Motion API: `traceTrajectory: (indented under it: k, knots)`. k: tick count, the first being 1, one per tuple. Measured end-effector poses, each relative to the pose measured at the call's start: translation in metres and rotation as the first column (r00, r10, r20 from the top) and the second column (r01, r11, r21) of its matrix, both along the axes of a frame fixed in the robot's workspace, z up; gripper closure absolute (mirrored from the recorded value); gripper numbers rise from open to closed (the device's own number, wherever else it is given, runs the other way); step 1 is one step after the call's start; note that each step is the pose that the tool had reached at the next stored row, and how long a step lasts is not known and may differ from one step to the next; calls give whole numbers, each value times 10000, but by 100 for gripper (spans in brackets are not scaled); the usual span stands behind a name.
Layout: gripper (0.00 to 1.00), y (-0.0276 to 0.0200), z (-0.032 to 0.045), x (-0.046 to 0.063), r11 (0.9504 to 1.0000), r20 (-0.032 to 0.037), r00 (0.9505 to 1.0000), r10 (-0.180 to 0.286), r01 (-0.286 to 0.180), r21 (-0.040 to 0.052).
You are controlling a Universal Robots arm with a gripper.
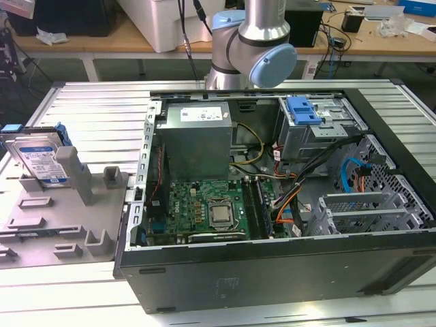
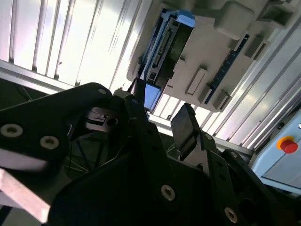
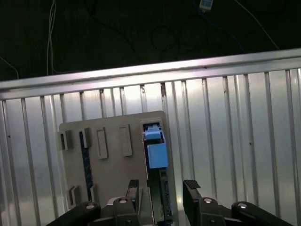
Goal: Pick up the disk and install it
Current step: 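Pick up the disk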
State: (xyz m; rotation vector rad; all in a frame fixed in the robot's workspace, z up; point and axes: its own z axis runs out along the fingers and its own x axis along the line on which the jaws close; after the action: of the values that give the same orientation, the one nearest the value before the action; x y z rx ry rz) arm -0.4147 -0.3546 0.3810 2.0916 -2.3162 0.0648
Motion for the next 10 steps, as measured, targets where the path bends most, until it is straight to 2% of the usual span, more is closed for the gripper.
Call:
traceTrajectory:
  k: [10]
  knots:
    - [50, -4, -13, -15, 10000, 1, 10000, 1, -1, 6]
